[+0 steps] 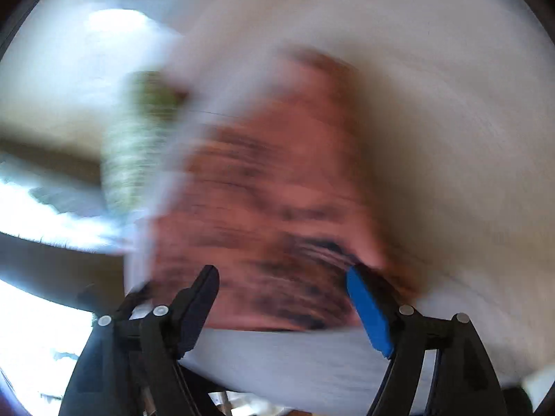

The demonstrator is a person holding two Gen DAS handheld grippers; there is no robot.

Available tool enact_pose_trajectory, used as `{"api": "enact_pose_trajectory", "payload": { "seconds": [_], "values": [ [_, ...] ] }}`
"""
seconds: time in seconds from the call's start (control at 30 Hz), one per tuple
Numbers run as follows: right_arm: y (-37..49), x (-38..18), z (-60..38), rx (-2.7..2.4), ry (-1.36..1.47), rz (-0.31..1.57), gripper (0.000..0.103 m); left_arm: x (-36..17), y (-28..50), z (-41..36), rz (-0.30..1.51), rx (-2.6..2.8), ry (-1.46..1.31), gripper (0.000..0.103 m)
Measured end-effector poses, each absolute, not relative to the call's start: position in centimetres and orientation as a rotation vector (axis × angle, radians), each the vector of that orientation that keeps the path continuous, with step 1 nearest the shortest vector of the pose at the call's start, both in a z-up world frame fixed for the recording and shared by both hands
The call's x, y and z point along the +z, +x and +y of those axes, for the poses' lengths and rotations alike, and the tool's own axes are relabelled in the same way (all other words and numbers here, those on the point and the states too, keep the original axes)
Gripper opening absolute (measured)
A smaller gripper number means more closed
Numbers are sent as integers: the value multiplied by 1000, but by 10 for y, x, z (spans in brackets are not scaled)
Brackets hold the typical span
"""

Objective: Fold small clothes

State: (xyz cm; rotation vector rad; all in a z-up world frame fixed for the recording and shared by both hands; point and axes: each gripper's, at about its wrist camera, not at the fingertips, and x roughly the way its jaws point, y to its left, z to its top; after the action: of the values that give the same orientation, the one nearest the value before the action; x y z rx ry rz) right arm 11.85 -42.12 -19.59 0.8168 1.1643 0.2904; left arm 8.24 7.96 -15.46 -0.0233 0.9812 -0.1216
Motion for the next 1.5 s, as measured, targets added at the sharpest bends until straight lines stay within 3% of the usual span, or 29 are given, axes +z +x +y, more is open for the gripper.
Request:
{"api": "enact_pose_trajectory", "payload": {
  "seconds": [0.07, 0.13, 0.2, 0.37, 0.5, 0.57, 0.6, 0.67, 0.77, 0.8, 0.83, 0.97, 1.0, 1.03, 1.07, 1.13, 1.27, 1.3, 1.37, 1.43, 1.5],
  "values": [
    [106, -182, -433, 294, 887, 1092, 64, -142, 75, 77, 948, -125, -15, 54],
    [96, -151, -438, 268, 794, 1011, 74, -128, 70, 76, 896, -146, -19, 62],
    [100, -134, -444, 249, 737, 991, 76, -123, 70, 72, 880, -133, 1, 63],
    [151, -128, -447, 260, 707, 996, 76, -123, 69, 71, 884, -137, -54, 63],
    [195, -157, -435, 254, 649, 1067, 76, -126, 71, 77, 884, -135, -88, 63],
    [210, -190, -428, 228, 635, 1198, 34, -133, 77, 81, 902, -123, -115, 63],
    [209, -193, -426, 226, 616, 1188, 27, -139, 80, 85, 924, -113, -127, 63],
    [204, -185, -426, 218, 612, 1153, 21, -147, 83, 92, 950, -97, -158, 63],
    [196, -174, -431, 169, 570, 1110, 21, -135, 77, 102, 905, -96, -199, 63],
    [196, -175, -431, 168, 546, 1110, 29, -131, 75, 104, 888, -93, -201, 63],
    [199, -178, -430, 161, 531, 1140, 49, -127, 73, 109, 878, -83, -203, 63],
    [182, -133, -422, 84, 403, 998, 55, -129, 65, 130, 905, -47, -261, 62],
    [172, -115, -415, 129, 397, 943, 56, -134, 64, 134, 929, -41, -266, 56],
    [165, -104, -407, 169, 399, 913, 62, -148, 64, 137, 997, -30, -259, 19],
    [159, -96, -398, 212, 392, 891, 66, -159, 64, 139, 1048, -16, -262, 9],
    [149, -94, -372, 317, 360, 889, 80, -166, 59, 149, 1033, -31, -343, 9],
    [162, -166, -340, 328, 349, 1170, 81, -148, 62, 153, 1030, -34, -400, 12],
    [159, -168, -338, 328, 342, 1141, 81, -137, 63, 153, 1004, -48, -390, 16],
    [157, -163, -335, 337, 321, 1114, 83, -116, 70, 152, 938, -71, -365, 46],
    [160, -163, -337, 343, 336, 1124, 83, -97, 89, 149, 875, -63, -303, 56],
    [159, -164, -342, 352, 378, 1126, 83, -95, 121, 146, 868, -78, -236, 56]
  ]
}}
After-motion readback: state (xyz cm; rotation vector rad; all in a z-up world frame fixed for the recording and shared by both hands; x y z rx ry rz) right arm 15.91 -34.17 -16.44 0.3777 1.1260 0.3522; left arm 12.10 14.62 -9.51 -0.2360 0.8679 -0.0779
